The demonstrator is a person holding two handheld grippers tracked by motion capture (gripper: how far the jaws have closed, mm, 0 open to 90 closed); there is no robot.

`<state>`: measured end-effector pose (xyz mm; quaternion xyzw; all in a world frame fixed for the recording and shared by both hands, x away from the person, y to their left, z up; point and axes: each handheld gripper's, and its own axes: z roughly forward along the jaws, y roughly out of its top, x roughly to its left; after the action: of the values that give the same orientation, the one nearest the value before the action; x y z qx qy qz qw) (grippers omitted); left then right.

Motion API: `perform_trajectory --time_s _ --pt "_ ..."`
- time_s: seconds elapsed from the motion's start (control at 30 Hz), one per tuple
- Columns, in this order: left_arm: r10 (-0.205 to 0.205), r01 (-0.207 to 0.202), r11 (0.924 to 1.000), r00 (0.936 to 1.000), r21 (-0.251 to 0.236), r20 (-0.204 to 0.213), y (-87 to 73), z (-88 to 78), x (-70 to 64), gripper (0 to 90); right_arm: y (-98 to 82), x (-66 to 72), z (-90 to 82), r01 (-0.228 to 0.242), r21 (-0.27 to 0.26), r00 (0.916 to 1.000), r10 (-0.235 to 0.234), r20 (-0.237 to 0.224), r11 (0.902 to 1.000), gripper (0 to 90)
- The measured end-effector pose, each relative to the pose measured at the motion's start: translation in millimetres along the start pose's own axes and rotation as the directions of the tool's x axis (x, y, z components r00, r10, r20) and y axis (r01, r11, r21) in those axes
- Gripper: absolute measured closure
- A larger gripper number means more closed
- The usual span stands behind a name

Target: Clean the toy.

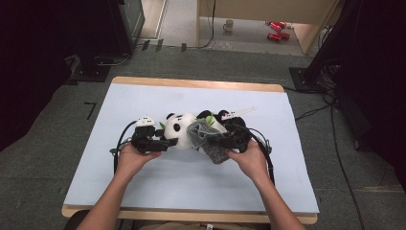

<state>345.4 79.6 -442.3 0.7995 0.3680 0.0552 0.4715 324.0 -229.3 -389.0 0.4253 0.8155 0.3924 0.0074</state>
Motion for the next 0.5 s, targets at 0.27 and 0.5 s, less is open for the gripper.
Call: perform_trajectory --time_s 0.27,0.5 --pt "0.044 -0.042 0.9968 0.9986 -0.068 0.03 -4.1 -13.0 7.7 25.1 3.9 -10.8 4.1 0.012 -0.03 0.9996 -0.011 0.026 0.9995 77.3" --pt "0.051 -0.046 0.9966 0.9962 -0.068 0.071 -2.8 -8.0 12.4 21.9 15.2 -22.6 2.5 -0.005 -0.051 0.9997 0.006 0.024 0.9987 77.2"
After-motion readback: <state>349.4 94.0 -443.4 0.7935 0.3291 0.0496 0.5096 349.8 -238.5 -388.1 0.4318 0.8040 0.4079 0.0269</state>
